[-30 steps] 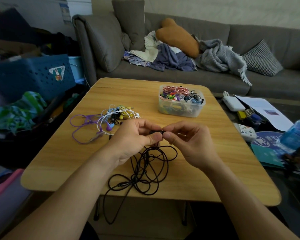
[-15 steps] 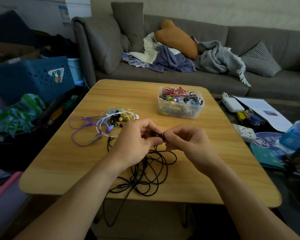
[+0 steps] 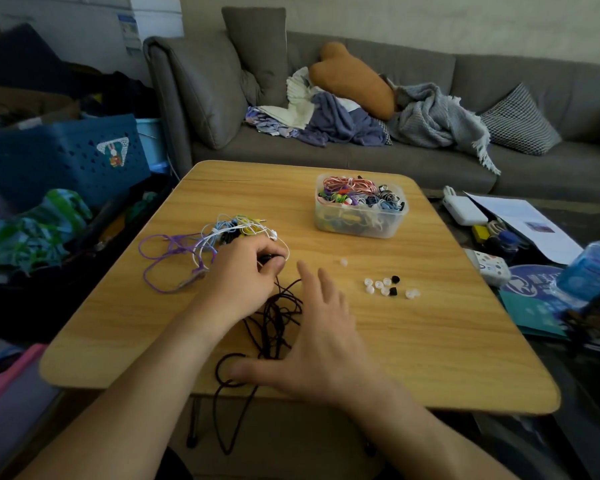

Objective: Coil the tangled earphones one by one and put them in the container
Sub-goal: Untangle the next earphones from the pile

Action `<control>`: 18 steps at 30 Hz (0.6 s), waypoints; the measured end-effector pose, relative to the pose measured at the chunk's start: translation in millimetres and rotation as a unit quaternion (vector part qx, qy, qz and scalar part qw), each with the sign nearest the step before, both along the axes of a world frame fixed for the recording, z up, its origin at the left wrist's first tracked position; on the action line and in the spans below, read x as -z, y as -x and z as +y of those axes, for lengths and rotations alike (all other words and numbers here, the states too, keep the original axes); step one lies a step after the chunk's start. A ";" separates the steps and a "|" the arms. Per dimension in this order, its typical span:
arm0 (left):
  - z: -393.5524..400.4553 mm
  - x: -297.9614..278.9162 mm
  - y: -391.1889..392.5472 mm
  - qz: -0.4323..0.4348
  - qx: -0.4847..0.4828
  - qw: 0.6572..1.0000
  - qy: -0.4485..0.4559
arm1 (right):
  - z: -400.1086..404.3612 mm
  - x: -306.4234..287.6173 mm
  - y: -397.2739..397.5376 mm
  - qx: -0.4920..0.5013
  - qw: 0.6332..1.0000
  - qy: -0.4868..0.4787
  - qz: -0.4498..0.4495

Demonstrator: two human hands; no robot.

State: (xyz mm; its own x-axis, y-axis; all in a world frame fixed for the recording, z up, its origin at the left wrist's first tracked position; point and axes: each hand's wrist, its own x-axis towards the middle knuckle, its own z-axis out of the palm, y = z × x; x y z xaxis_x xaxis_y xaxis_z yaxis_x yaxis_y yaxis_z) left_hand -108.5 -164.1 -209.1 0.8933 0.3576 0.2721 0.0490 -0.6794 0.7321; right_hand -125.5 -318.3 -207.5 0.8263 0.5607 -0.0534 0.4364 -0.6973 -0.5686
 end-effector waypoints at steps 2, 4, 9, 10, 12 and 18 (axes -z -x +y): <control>3.8 -2.3 3.8 0.018 -0.011 0.999 -0.044 | 6.7 6.7 3.2 -0.023 0.999 0.033 -0.012; 8.0 -3.2 5.9 0.040 -0.021 0.997 -0.069 | 7.9 10.1 -3.1 -0.038 0.997 0.042 -0.049; 12.7 -5.1 11.1 0.096 -0.020 0.990 -0.102 | 2.6 6.4 -16.8 -0.070 0.993 -0.005 -0.099; 12.2 -5.5 11.7 0.098 -0.019 0.990 -0.104 | 1.4 6.3 -19.1 -0.073 0.992 -0.011 -0.103; 11.6 -5.8 12.0 0.100 -0.020 0.990 -0.101 | -0.8 6.1 -24.5 -0.066 0.992 -0.020 -0.107; 9.6 -5.4 11.8 0.143 0.012 0.988 -0.055 | 2.4 14.5 -41.1 0.004 0.990 -0.057 -0.131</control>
State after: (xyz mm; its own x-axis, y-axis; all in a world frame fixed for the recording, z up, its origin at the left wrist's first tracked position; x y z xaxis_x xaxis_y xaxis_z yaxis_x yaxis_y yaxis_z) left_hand -120.4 -154.5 -203.7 0.9470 0.3184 0.0424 0.2271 -0.7571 0.6125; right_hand -84.3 -315.9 -222.0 0.8083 0.5433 0.2269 0.5734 -0.6390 -0.5126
